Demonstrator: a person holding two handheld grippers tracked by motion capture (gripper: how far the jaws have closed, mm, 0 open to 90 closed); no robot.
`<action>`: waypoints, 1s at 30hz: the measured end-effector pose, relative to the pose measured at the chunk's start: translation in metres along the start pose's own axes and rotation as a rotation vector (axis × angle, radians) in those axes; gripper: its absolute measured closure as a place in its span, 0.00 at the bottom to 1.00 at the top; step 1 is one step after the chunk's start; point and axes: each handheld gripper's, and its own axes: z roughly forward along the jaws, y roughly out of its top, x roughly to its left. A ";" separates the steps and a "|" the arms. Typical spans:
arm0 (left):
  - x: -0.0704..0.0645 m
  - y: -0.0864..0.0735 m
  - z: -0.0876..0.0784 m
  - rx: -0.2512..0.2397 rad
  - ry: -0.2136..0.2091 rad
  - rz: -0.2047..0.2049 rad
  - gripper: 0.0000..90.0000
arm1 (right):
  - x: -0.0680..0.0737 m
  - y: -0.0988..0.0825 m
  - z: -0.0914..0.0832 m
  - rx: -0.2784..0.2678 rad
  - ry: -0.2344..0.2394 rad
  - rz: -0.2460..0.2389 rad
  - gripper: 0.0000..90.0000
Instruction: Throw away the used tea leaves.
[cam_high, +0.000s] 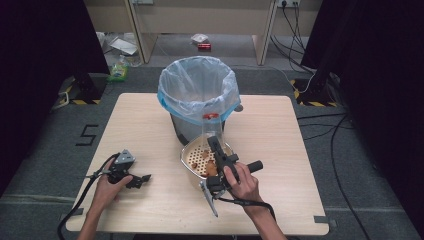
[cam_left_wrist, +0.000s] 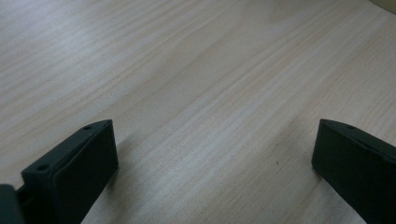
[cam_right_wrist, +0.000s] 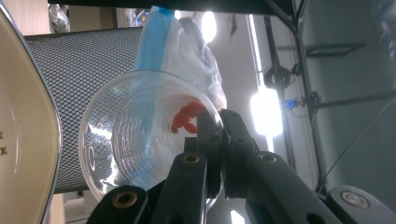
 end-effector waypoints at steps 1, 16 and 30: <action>0.000 0.000 0.000 -0.001 0.001 -0.001 0.00 | -0.001 -0.001 0.000 0.006 0.008 0.020 0.98; 0.000 0.000 0.000 0.000 0.000 0.000 0.00 | -0.042 -0.036 -0.011 0.115 0.164 0.512 0.98; 0.000 0.000 0.000 -0.001 0.001 0.000 0.00 | -0.066 -0.068 -0.004 0.214 0.183 0.649 0.98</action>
